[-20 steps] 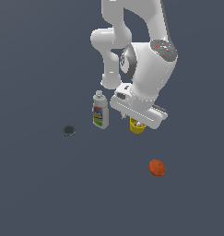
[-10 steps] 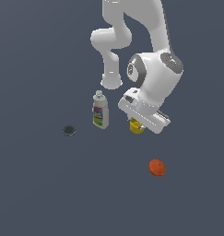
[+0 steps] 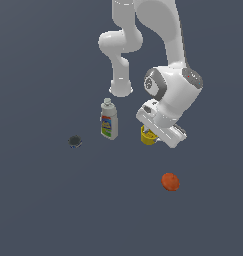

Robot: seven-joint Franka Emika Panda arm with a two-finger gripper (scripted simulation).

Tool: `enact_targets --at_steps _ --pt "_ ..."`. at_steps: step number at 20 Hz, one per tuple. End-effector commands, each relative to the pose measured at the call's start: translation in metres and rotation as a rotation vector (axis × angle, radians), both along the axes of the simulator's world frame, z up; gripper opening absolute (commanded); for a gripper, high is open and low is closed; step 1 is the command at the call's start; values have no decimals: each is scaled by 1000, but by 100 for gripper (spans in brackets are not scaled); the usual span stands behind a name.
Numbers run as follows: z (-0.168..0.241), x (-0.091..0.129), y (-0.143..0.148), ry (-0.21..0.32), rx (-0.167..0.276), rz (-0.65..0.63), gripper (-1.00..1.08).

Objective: Pick up a designated object from a clutter of objects.

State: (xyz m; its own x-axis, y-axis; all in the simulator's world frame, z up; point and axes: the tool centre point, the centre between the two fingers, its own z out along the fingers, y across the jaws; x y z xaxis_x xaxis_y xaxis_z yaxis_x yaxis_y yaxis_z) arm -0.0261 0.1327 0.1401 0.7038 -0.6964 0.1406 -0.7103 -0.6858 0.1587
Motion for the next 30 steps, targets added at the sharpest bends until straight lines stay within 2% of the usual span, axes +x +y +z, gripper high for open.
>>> enact_targets --at_steps 1,15,30 --pt "-8 -4 7 -9 -6 -34 28" --pt "-45 -29 38 -52 -28 -182 28" --pt "-59 -35 43 -60 -31 -211 28"
